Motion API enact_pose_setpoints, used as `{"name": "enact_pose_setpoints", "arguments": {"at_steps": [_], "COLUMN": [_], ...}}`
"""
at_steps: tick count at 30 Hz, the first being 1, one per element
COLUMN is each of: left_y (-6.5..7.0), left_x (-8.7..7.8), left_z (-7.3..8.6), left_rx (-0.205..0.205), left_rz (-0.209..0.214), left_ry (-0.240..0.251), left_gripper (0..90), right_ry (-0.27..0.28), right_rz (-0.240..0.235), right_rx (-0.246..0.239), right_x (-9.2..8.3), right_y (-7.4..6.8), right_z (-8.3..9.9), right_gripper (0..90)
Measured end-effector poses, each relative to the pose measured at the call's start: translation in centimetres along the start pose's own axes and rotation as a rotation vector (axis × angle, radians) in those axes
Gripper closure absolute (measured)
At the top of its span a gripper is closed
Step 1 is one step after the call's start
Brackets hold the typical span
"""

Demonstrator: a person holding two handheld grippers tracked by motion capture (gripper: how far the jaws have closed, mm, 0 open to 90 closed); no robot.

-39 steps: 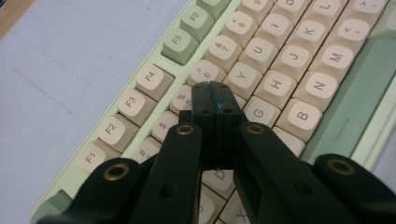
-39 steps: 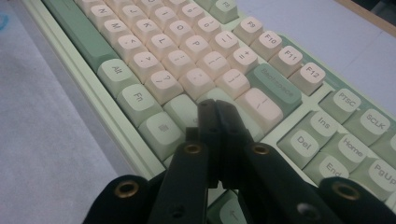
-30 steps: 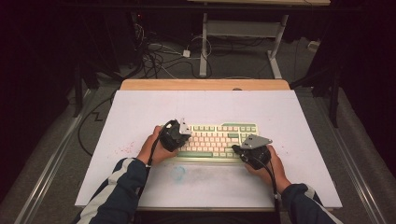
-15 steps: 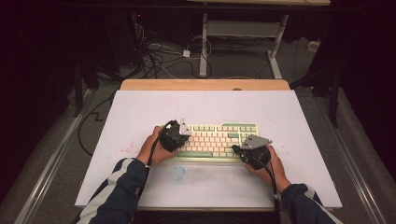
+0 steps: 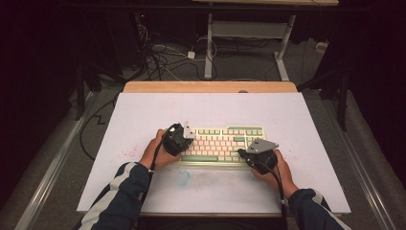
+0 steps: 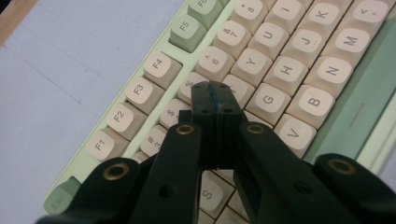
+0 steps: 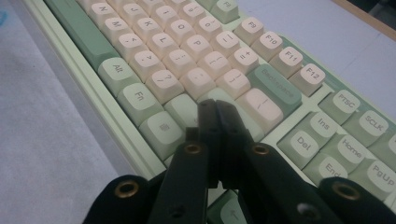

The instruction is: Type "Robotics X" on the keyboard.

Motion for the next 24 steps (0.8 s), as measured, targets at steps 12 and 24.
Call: {"name": "enact_pose_setpoints", "arguments": {"at_steps": [12, 24], "left_y": [0.02, -0.01], "left_x": [-0.09, 0.06], "left_z": [-0.03, -0.02], "left_rx": [0.003, 0.007], "left_rz": [-0.002, -0.005], "left_ry": [0.001, 0.001], "left_gripper": [86.9, 86.8], "right_ry": [0.0, 0.0], "right_rz": [0.002, 0.002], "right_rx": [-0.002, -0.004], "right_x": [0.0, 0.0], "right_y": [-0.02, -0.03], "right_z": [-0.01, -0.02], "right_gripper": [90.0, 90.0]}}
Point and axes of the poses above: each handheld gripper's, and its own axes: x roughly forward along the jaws, z roughly out of its underside, y roughly to its right, the point moved 3 cm from there along x, roughly forward along the jaws, and after that the axes turned 11 degrees about z, right-handed, at the moved point
